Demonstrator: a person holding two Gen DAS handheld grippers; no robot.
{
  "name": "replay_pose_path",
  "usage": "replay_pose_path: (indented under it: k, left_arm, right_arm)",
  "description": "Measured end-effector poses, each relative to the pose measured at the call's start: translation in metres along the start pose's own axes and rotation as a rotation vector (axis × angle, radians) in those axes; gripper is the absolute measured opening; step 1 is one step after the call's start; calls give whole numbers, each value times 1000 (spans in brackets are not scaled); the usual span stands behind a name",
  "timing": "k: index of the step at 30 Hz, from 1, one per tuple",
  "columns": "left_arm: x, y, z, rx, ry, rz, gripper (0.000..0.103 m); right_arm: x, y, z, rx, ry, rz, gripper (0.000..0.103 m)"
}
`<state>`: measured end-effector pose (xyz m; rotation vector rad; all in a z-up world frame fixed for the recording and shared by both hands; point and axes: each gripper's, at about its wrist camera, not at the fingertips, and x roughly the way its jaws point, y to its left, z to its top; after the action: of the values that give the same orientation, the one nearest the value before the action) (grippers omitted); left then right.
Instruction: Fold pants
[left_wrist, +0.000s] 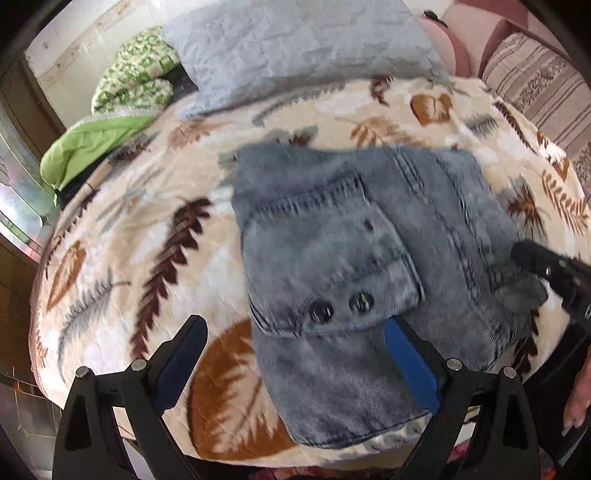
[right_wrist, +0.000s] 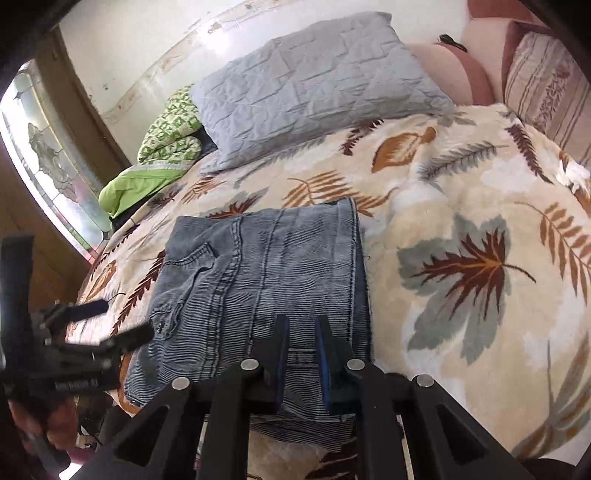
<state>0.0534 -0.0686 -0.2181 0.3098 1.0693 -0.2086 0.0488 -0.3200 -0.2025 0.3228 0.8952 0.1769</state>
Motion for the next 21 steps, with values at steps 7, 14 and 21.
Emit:
replay_pose_path:
  k: [7, 14, 21]
  left_arm:
    - [21, 3, -5, -4, 28, -25, 103]
    - [19, -10, -10, 53, -33, 54, 103]
    - [18, -14, -10, 64, -34, 70, 103]
  right_arm:
    - [19, -3, -1, -15, 83, -40, 17]
    - [26, -8, -3, 13, 90, -18, 17]
    - [29, -9, -5, 4, 84, -10, 18]
